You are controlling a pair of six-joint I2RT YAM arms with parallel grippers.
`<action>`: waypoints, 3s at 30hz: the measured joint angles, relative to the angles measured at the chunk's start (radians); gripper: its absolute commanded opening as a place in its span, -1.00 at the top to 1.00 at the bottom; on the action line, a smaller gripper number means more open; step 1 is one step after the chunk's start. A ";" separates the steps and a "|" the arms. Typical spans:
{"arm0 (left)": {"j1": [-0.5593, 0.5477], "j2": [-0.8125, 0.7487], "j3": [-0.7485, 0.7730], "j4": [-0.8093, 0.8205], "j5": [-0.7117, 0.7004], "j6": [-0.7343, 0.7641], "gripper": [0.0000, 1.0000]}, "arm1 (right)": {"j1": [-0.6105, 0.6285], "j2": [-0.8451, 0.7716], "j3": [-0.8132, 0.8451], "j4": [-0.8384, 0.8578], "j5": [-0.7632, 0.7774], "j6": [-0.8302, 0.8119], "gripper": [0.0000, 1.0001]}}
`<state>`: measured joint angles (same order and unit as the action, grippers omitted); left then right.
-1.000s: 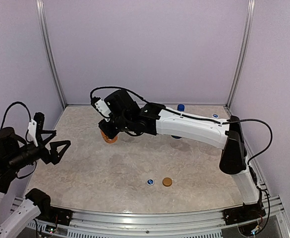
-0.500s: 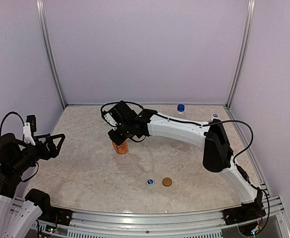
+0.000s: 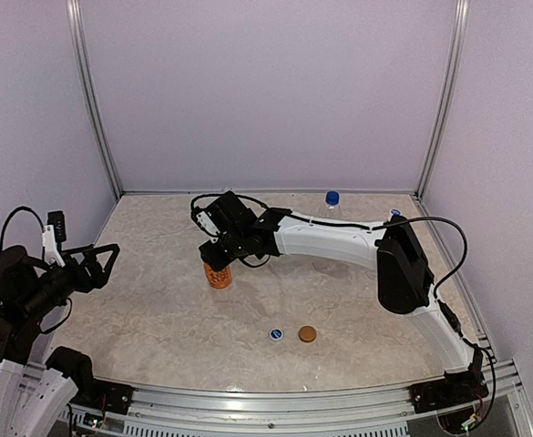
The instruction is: Unscrew the bottle caps
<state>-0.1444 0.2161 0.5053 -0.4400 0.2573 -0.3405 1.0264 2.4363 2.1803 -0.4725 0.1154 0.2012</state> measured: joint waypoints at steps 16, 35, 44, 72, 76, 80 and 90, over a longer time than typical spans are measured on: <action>0.005 0.005 -0.013 0.021 0.042 0.000 -0.98 | 0.001 -0.106 -0.002 -0.030 -0.053 -0.033 -0.63; 0.015 0.006 -0.025 0.036 0.054 0.000 -0.98 | -0.049 -0.557 -0.068 -0.485 0.314 0.150 -0.89; 0.015 0.005 -0.025 0.036 0.062 0.000 -0.98 | -0.241 -0.546 -0.202 -0.694 0.460 0.219 -0.70; 0.021 0.008 -0.029 0.037 0.084 0.001 -0.94 | -0.325 -0.563 -0.306 -0.432 0.266 0.110 1.00; 0.021 0.010 -0.029 0.037 0.098 0.001 -0.90 | -0.311 -0.591 -0.317 -0.435 0.218 0.111 1.00; 0.021 0.026 -0.009 0.017 0.157 0.013 -0.89 | -0.241 -0.679 -0.318 -0.413 0.150 0.102 1.00; -0.141 0.201 0.336 -0.214 0.415 0.428 -0.98 | 0.167 -0.716 -0.034 -0.239 -0.071 0.002 1.00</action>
<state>-0.2852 0.4175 0.8413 -0.6544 0.6727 0.0872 1.1938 1.7203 2.1464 -0.7113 0.0441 0.2035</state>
